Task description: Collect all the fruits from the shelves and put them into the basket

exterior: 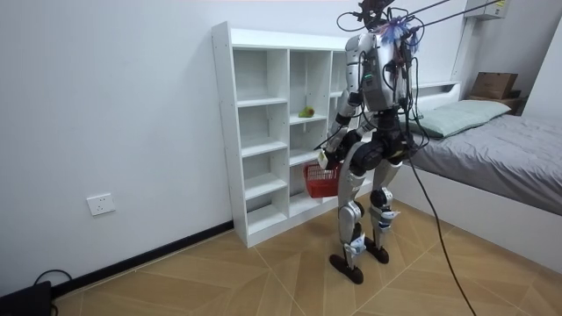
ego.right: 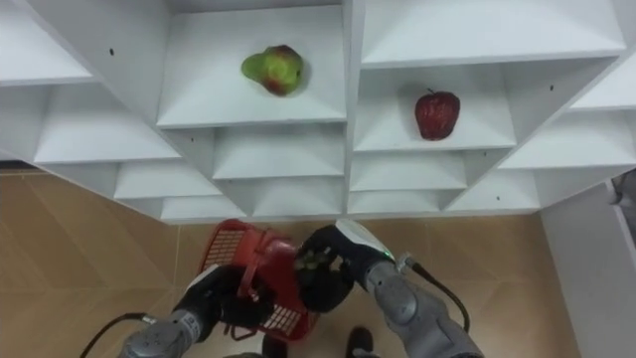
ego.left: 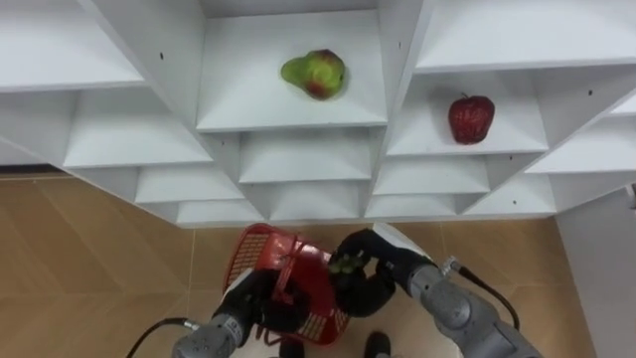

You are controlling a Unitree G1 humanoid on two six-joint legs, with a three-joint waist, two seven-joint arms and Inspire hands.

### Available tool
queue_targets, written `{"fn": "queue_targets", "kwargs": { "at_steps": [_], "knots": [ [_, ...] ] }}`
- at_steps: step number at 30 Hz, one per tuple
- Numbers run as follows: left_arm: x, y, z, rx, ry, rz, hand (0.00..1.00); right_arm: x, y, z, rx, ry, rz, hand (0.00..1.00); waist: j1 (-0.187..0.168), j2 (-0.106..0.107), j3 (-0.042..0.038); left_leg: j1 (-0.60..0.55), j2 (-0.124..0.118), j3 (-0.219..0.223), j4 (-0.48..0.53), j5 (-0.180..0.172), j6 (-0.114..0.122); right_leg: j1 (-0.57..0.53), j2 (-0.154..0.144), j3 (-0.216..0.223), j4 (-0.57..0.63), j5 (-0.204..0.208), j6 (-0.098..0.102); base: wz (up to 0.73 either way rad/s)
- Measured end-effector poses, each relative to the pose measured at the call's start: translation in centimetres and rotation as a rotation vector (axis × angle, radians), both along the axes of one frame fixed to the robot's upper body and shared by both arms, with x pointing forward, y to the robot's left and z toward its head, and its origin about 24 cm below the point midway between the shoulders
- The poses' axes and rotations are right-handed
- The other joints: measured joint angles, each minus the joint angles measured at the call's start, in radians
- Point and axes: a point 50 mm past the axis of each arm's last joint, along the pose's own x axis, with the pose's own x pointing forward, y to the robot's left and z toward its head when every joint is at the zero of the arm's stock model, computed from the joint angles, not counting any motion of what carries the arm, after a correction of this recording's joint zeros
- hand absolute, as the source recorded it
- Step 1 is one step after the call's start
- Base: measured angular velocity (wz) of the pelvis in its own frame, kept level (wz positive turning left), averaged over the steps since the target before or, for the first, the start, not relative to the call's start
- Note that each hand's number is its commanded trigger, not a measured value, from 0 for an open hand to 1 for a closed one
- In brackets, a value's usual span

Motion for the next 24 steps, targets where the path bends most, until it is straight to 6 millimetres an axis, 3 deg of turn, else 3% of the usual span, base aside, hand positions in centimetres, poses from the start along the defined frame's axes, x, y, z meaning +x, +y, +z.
{"fn": "queue_targets", "kwargs": {
  "at_steps": [24],
  "knots": [
    [0.3, -1.6, 0.4, -0.063, -0.015, -0.084, 1.00, -0.8, 0.6, -0.9, 0.004, 0.039, 0.022, 1.00, -0.004, 0.005, -0.0010, 0.000, 0.002, 0.000, 0.005, 0.000, 0.000, 0.021, 0.000, -0.020, -0.015, 0.001, -0.001, 0.02]
  ]
}}
